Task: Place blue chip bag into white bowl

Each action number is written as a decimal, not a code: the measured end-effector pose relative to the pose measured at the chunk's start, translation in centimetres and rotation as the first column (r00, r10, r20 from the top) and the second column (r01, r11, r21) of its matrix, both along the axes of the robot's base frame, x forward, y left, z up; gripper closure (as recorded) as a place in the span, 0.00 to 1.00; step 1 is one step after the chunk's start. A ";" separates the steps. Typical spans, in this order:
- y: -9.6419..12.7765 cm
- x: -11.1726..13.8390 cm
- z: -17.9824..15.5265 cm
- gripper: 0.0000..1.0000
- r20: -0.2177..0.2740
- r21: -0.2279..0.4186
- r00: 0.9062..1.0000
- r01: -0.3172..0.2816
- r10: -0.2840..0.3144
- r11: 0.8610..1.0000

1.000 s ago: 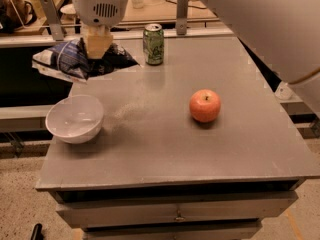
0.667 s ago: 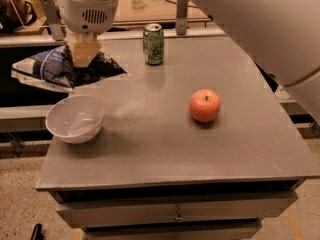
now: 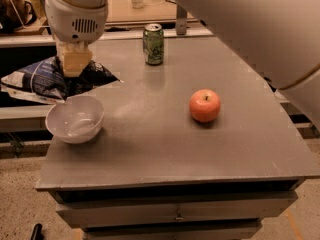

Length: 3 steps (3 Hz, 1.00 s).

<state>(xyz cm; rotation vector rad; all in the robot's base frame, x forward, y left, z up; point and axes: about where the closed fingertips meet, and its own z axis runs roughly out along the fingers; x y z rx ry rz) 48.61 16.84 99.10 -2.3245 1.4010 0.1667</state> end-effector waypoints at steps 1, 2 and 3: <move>0.2 0.0 0.0 0.13 0.003 0.003 1.000 -0.001 0.001 1.000; 0.3 -0.1 0.1 0.00 0.006 0.006 1.000 -0.002 0.002 1.000; -0.5 0.1 0.2 0.00 0.004 0.010 1.000 -0.002 0.002 1.000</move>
Offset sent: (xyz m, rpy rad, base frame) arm -0.0003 0.0013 0.0004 0.0028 -0.0027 0.0010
